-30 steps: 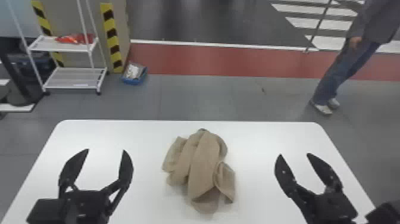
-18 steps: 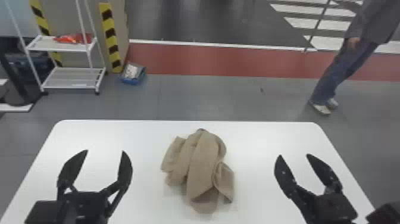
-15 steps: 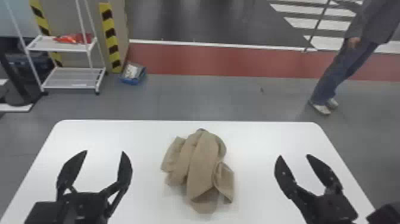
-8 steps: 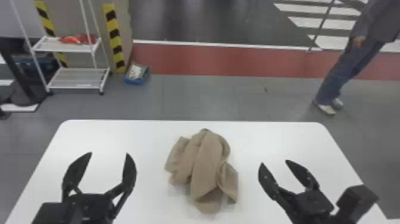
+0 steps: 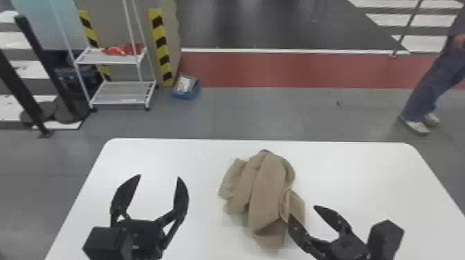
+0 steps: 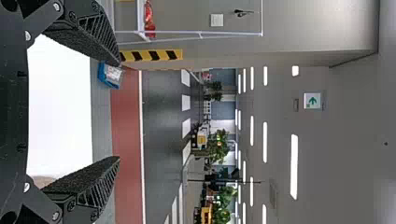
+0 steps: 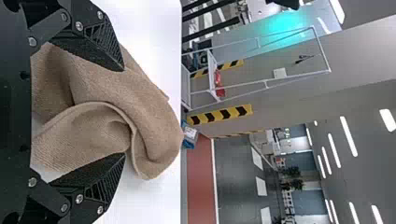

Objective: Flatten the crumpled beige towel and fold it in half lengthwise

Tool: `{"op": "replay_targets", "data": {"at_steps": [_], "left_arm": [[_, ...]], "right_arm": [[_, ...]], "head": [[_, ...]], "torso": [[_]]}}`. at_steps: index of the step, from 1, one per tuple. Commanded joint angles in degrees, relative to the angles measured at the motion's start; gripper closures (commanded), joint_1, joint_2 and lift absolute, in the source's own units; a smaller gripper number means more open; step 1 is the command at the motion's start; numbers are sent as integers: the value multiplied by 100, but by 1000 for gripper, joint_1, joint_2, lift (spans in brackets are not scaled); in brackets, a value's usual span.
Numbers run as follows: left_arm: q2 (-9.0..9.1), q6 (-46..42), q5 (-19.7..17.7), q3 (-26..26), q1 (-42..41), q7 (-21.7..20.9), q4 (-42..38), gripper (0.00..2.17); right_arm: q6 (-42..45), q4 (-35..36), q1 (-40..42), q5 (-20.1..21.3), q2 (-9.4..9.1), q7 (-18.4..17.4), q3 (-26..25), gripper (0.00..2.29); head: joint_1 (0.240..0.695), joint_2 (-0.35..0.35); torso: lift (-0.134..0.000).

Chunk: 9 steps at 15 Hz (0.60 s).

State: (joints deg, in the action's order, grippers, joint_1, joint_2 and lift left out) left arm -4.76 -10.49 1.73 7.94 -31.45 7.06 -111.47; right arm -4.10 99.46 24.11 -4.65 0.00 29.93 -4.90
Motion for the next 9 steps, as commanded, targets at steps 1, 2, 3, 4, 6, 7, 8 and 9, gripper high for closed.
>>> {"op": "replay_targets", "data": {"at_steps": [1,2,3,4,6,7,8,9], "left_arm": [[10,8,29,32,33,-3,38,194],[10,8,29,32,51,-3,64,194],[10,8,29,32,51,-3,82,194],[10,8,29,32,60,-3,82,194],[10,8,29,23,77,-3,117,194],[10,8,29,32,86,-12,135,194],[10,8,29,32,95,-12,143,194],[10,8,29,32,104,-21,143,194]], "right_arm": [[79,-436,-178,412,-5,-31,208,286],[79,-638,-284,535,-5,-39,270,286],[115,-779,-345,623,-5,-39,305,286],[167,-911,-407,711,-5,-57,331,286],[167,-1122,-539,852,-5,-57,331,286],[167,-1210,-600,948,-5,-57,340,286],[185,-1289,-635,1045,-5,-66,349,286],[238,-1341,-653,1133,-5,-101,358,289]], "head": [[695,17],[695,25],[695,38],[695,43],[695,52],[695,55],[695,56],[695,56]], "torso": [[0],[0],[0],[0],[0],[0],[0],[0]]}}
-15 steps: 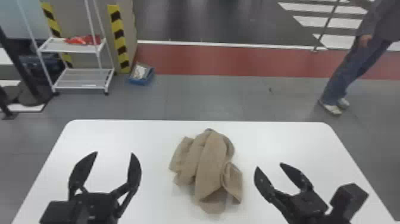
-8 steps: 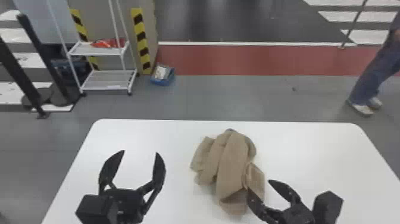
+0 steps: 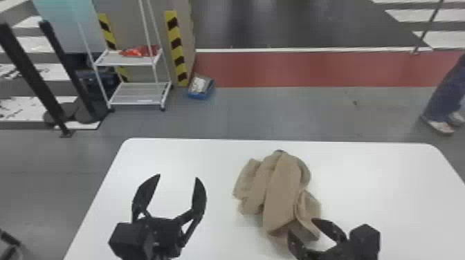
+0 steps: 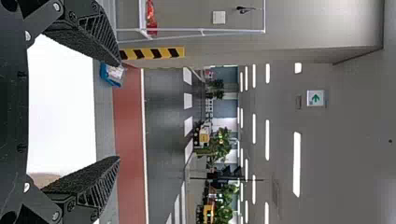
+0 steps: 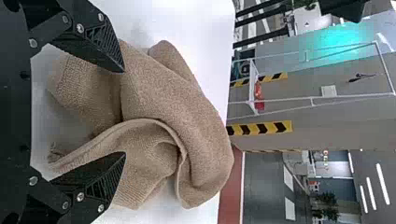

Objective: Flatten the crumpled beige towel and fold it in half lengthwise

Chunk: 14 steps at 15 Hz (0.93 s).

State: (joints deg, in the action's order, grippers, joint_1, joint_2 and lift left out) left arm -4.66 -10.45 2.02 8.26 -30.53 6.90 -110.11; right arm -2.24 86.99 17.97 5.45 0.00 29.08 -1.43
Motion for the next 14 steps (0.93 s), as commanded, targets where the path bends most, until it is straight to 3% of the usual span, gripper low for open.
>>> {"op": "replay_targets", "data": {"at_steps": [1,3,4,6,11,14], "left_arm": [[0,-14,0,-9,21,-5,16,194],[0,4,0,0,30,-14,25,194],[0,4,0,0,38,-14,25,194],[0,4,0,0,38,-23,33,194],[0,4,0,0,47,-23,33,194],[9,-14,0,0,47,-23,51,194]], "right_arm": [[123,-148,-48,202,-5,-60,11,289],[193,-262,-101,316,-5,-157,-7,289],[193,-315,-145,360,-5,-192,-7,454],[193,-359,-171,448,-5,-218,-16,556],[-18,-288,-110,430,18,-218,-270,1922],[-159,485,303,193,18,-69,-297,2013]], "head": [[695,56],[695,53],[695,51],[695,46],[695,28],[695,6]], "torso": [[0],[0],[0],[0],[0],[0]]}}
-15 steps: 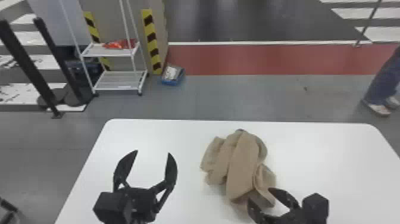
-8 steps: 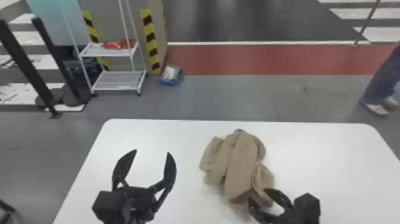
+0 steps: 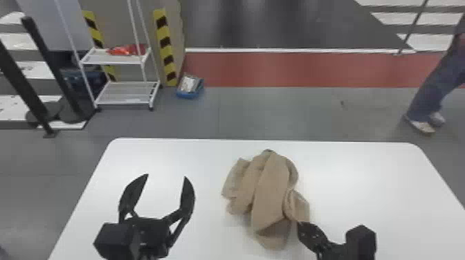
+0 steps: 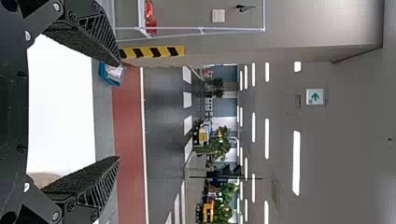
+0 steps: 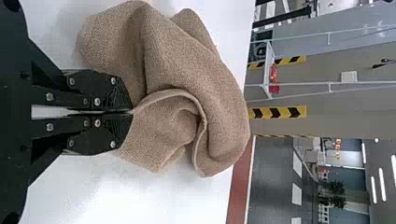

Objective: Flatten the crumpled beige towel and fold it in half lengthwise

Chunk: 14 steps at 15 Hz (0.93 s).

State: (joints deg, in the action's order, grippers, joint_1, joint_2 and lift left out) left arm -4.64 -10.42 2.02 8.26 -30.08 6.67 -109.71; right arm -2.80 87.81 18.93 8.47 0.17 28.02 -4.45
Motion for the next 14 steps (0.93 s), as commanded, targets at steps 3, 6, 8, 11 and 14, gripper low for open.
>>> {"op": "replay_targets", "data": {"at_steps": [3,6,8,11,14], "left_arm": [[7,-16,-9,-8,64,53,143,194],[-2,-34,-35,-70,73,62,187,194],[-2,-52,-62,-105,73,62,196,194],[-2,-52,-44,-96,64,62,222,194],[-20,-52,-35,-96,55,62,231,194]], "right_arm": [[-912,1871,787,-645,1,388,102,2013],[-1790,3128,1095,-1260,1,503,137,2013],[-2634,4069,1165,-1770,-8,503,23,2013],[-3829,5018,1104,-3071,-22,485,-935,2013],[-3970,4438,585,-3422,-22,424,-2192,2013]], "head": [[695,13],[695,49],[695,72],[695,80],[695,9]], "torso": [[0],[0],[0],[0],[0]]}}
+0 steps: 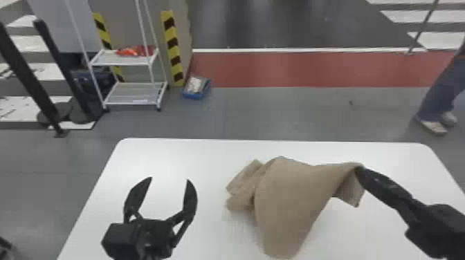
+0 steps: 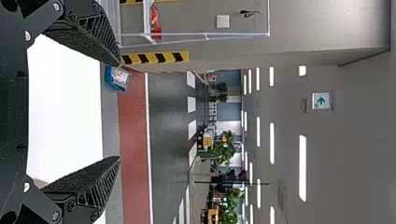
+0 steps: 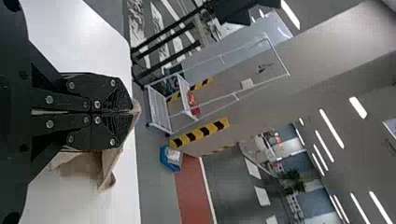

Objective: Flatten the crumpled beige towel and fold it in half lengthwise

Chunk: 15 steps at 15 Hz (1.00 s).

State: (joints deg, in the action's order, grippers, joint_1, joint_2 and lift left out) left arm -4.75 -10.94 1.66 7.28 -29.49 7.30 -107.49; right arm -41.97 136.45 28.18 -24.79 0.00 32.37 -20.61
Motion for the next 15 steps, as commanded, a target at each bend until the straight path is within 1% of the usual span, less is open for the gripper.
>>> {"op": "replay_targets", "data": {"at_steps": [1,2,3,4,5,7,8,9,11,13,14,15], "left_arm": [[-8,0,9,2,-5,-9,9,194],[-8,0,9,10,-5,-18,0,194],[9,0,18,28,4,-27,0,194],[9,0,36,54,4,-27,-8,194],[9,0,45,89,4,-27,0,194],[9,0,45,98,39,-62,79,194],[9,18,45,133,92,-71,150,194],[1,18,53,177,162,-88,238,198],[9,35,185,353,356,-150,572,198],[1,35,220,617,734,-185,1073,198],[1,105,220,731,892,-290,1301,205],[18,264,194,854,1076,-457,1582,211]], "right_arm": [[-247,-980,-753,9,-5,6,-980,2013],[-317,-1402,-1034,97,18,32,-1208,2013],[-335,-1876,-1324,316,53,24,-1419,2013],[-335,-2245,-1544,615,70,24,-1542,2010],[-176,-2746,-1719,984,141,32,-1595,2010],[562,-3731,-1939,1732,167,24,-1525,2010],[843,-4047,-1974,1986,167,-3,-1446,2010],[1107,-4302,-1974,2127,158,-91,-1358,2010],[1248,-4460,-1904,2197,114,-135,-1235,2010],[1265,-4232,-1614,2136,53,-135,-998,2010],[1283,-4082,-1473,2136,-5,-152,-910,2010],[1388,-4021,-1368,2145,-5,-205,-787,2010]], "head": [[695,-29],[695,-65],[695,-104],[695,-146],[695,-221],[695,-277],[695,-300],[695,-314],[695,-337],[695,-343],[695,-345],[695,-350]], "torso": [[0],[0],[0],[0],[0],[0],[0],[0],[0],[0],[0],[0]]}}
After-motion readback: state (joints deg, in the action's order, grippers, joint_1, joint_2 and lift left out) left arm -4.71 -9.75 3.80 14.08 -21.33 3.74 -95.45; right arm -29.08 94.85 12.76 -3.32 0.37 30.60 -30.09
